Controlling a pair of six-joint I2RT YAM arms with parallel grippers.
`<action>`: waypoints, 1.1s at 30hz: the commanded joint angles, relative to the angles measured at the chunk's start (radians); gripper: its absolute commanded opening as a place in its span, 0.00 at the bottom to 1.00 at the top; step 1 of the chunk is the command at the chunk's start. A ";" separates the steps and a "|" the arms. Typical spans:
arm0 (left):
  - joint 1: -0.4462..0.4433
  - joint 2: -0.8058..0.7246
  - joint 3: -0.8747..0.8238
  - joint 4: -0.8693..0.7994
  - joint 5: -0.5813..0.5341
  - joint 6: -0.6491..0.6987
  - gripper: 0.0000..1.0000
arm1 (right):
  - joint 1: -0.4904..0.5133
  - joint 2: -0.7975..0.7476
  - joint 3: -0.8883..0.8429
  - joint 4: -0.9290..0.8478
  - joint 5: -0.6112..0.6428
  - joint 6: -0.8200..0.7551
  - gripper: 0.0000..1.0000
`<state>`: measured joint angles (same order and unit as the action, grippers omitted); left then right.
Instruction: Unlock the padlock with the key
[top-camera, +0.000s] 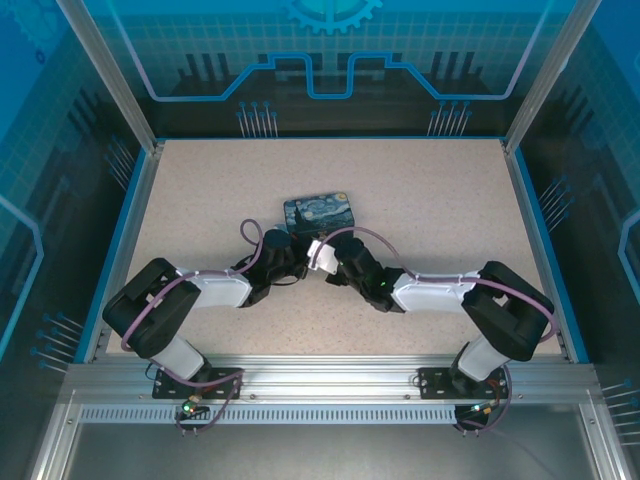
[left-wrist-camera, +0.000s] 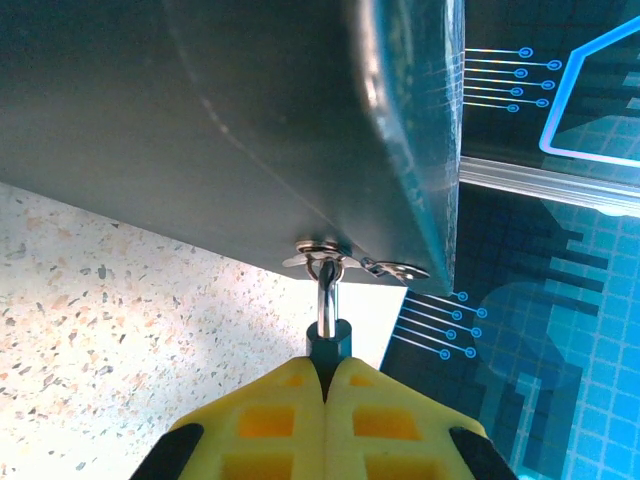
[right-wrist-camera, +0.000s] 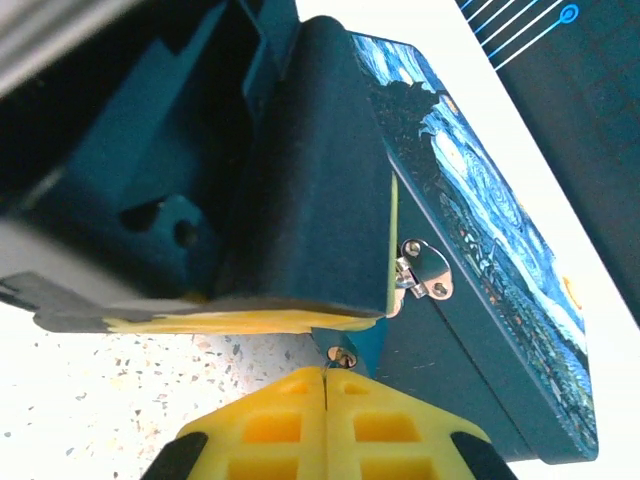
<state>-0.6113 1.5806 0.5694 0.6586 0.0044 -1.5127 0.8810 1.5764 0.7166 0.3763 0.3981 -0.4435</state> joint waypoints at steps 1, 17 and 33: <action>0.002 -0.026 -0.004 0.061 0.013 -0.001 0.00 | -0.037 -0.015 0.017 -0.090 -0.047 0.138 0.00; 0.002 -0.023 -0.008 0.049 0.004 0.005 0.00 | -0.096 -0.015 -0.010 -0.097 -0.205 0.343 0.12; 0.010 0.061 -0.080 0.088 0.006 -0.006 0.00 | -0.312 -0.230 -0.086 -0.315 -0.509 0.574 0.53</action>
<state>-0.6083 1.6196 0.5018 0.6983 0.0048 -1.5131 0.5808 1.3487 0.6376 0.1444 -0.0692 0.0566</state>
